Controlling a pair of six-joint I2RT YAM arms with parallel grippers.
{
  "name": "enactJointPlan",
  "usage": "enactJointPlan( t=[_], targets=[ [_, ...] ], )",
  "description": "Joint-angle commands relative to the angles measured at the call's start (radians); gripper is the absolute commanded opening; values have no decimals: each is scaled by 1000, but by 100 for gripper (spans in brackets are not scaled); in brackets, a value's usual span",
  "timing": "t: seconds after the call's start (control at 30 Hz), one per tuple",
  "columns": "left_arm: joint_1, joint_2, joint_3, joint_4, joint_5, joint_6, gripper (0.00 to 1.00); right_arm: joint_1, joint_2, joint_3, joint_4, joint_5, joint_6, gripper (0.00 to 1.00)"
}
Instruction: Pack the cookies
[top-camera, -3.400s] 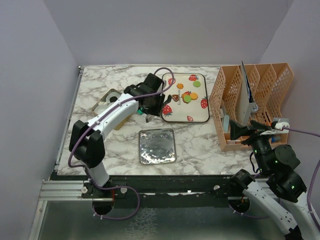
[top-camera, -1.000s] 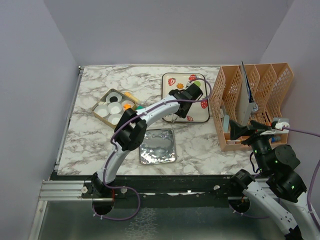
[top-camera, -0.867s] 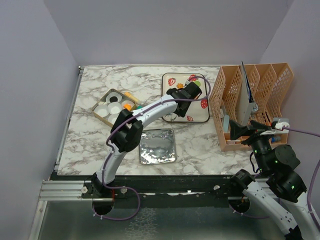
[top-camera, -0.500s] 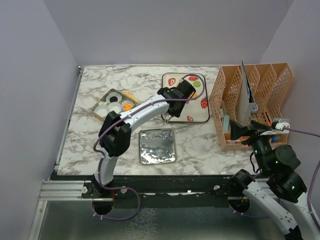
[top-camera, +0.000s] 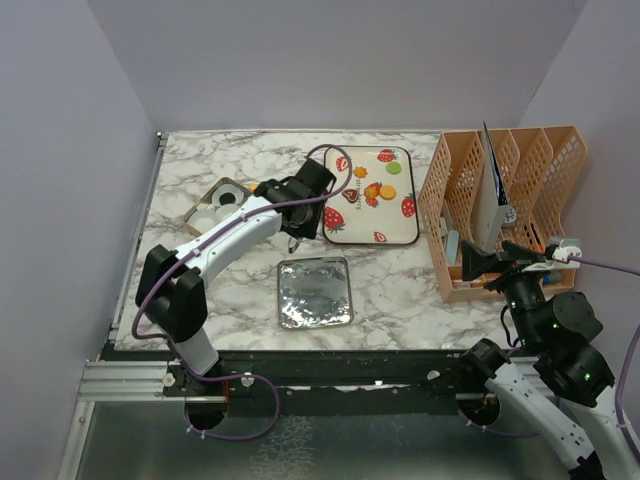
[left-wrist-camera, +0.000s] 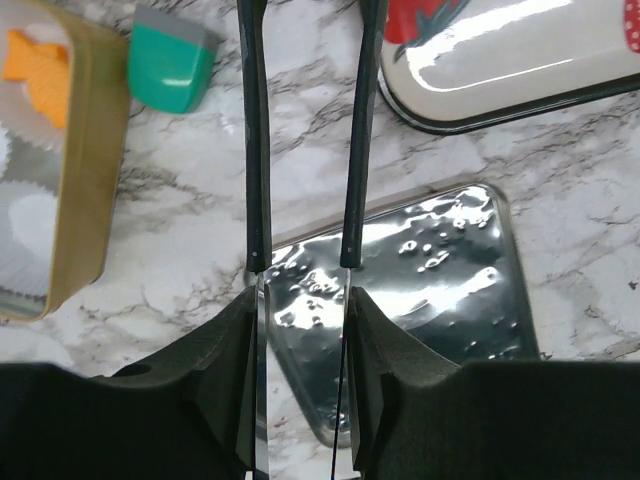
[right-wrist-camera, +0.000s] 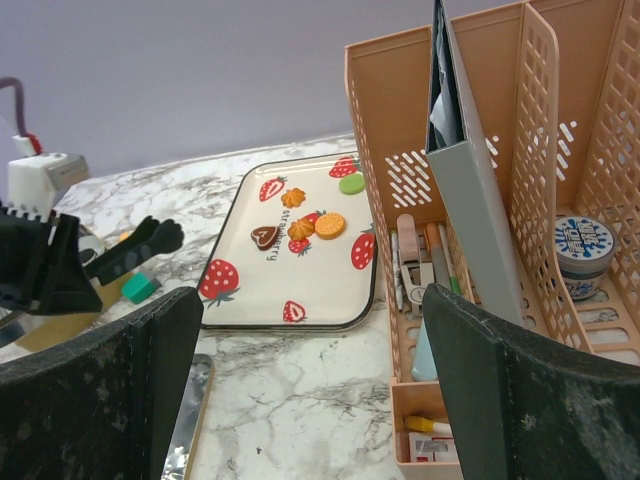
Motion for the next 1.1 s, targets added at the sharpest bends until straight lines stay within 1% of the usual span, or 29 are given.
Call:
enactJointPlan(
  t=[0.0,0.13,0.33,0.53,0.7,0.77,0.87,1.07],
  targets=[
    [76,-139,-101,17,52,-22,19,0,-12,-8,-1,-4,-5,100],
    [155,-218,-188,17,79,-18,19,0,-8,-8,-1,-6,-7,100],
    [290,-291,-267,17,122,-1,19,0,-4,-8,0,-10,-7,100],
    [431,-327,-320,17,150,26,20,0,1,-9,1,-10,-8,100],
    [526,-343,-356,31,153,42,20,0,6,-9,1,-10,-8,100],
    [551,-338,-368,40,161,44,19,0,6,-9,2,-11,-9,100],
    [560,-321,-379,65,175,45,20,0,7,-9,2,-10,-10,100],
    [571,-275,-379,88,150,47,20,0,6,-9,2,-10,-11,100]
  ],
)
